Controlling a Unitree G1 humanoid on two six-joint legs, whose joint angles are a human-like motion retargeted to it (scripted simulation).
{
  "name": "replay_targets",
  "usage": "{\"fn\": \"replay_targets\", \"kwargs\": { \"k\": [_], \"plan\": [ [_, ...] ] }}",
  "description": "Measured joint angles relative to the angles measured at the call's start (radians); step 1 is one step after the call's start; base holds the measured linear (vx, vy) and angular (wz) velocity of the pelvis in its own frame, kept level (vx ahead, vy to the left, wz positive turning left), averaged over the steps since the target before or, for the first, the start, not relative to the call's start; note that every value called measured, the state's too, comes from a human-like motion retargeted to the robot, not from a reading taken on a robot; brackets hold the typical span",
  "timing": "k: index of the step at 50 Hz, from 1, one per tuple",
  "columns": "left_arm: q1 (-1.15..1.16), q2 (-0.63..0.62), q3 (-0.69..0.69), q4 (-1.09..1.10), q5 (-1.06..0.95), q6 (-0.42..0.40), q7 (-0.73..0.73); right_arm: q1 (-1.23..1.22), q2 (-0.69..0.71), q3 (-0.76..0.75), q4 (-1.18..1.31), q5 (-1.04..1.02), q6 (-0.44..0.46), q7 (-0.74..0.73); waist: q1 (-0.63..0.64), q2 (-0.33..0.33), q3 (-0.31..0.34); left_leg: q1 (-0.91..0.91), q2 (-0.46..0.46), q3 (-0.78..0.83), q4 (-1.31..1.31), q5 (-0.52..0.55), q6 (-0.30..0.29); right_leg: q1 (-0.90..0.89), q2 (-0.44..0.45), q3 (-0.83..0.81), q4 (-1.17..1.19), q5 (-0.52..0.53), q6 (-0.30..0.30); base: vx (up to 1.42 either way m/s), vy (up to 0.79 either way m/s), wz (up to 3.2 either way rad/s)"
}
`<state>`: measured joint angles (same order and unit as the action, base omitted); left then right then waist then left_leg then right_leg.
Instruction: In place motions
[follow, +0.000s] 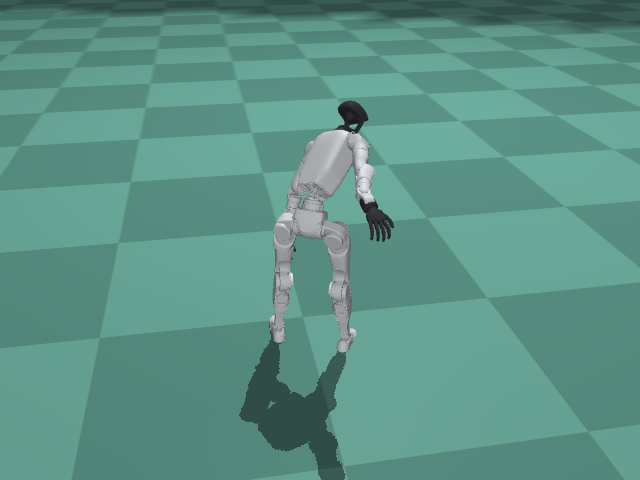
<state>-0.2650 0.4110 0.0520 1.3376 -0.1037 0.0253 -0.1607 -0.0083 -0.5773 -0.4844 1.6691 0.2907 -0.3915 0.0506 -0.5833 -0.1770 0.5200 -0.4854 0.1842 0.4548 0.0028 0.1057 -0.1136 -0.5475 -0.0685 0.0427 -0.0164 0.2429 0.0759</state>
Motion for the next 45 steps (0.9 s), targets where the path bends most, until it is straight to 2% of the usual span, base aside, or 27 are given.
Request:
{"fn": "replay_targets", "kwargs": {
  "k": [7, 15, 18, 24, 31, 36, 45],
  "plan": [
    [0.136, -0.116, 0.041, 0.023, 0.035, 0.04, -0.028, 0.006, 0.035, -0.045, -0.031, -0.216, 0.097, -0.045, 0.13, 0.116, 0.0, 0.188, -0.019, -0.06, 0.018, -0.052, -0.001, 0.243, -0.013, -0.075, 0.014, -0.086, -0.013, 0.44, 0.05, 0.42],
    [0.241, -0.19, 0.166, 0.045, 0.006, 0.066, -0.049, -0.042, 0.073, -0.051, -0.046, -0.34, 0.183, -0.042, 0.232, 0.174, -0.015, 0.388, -0.032, -0.109, 0.063, -0.132, -0.001, 0.503, -0.013, -0.146, 0.031, -0.187, -0.029, 0.39, 0.11, 0.32],
    [0.256, -0.196, 0.185, 0.058, 0.02, 0.075, -0.064, -0.044, 0.085, -0.054, -0.046, -0.371, 0.214, -0.034, 0.265, 0.192, -0.057, 0.415, -0.037, -0.135, 0.08, -0.153, -0.003, 0.556, -0.019, -0.176, 0.031, -0.211, -0.03, 0.22, 0.14, 0.45],
    [0.297, -0.196, 0.174, 0.073, 0.115, 0.099, -0.101, -0.003, 0.112, -0.07, -0.051, -0.438, 0.27, -0.028, 0.36, 0.219, -0.202, 0.429, -0.056, -0.18, 0.101, -0.185, -0.006, 0.614, -0.036, -0.227, 0.03, -0.249, -0.027, 0.28, 0.06, 0.4],
    [0.345, -0.227, 0.173, 0.07, 0.166, 0.098, -0.104, 0.029, 0.133, -0.06, -0.072, -0.583, 0.332, 0.003, 0.449, 0.228, -0.34, 0.438, -0.065, -0.184, 0.105, -0.208, -0.009, 0.628, -0.044, -0.234, 0.034, -0.275, -0.023, 0.22, 0.07, 0.05],
    [0.358, -0.28, 0.193, 0.098, 0.152, 0.093, -0.094, 0.041, 0.136, -0.042, -0.088, -0.654, 0.37, -0.042, 0.476, 0.231, -0.39, 0.452, -0.072, -0.178, 0.093, -0.211, -0.006, 0.633, -0.046, -0.229, 0.038, -0.285, -0.021, 0.12, 0.08, -0.05],
    [0.364, -0.299, 0.168, 0.133, 0.22, 0.101, -0.162, 0.063, 0.143, -0.063, -0.077, -0.622, 0.383, -0.031, 0.49, 0.226, -0.421, 0.466, -0.084, -0.172, 0.078, -0.21, -0.002, 0.636, -0.053, -0.223, 0.039, -0.287, -0.018, 0.02, 0.02, 0.0]
  ]
}}
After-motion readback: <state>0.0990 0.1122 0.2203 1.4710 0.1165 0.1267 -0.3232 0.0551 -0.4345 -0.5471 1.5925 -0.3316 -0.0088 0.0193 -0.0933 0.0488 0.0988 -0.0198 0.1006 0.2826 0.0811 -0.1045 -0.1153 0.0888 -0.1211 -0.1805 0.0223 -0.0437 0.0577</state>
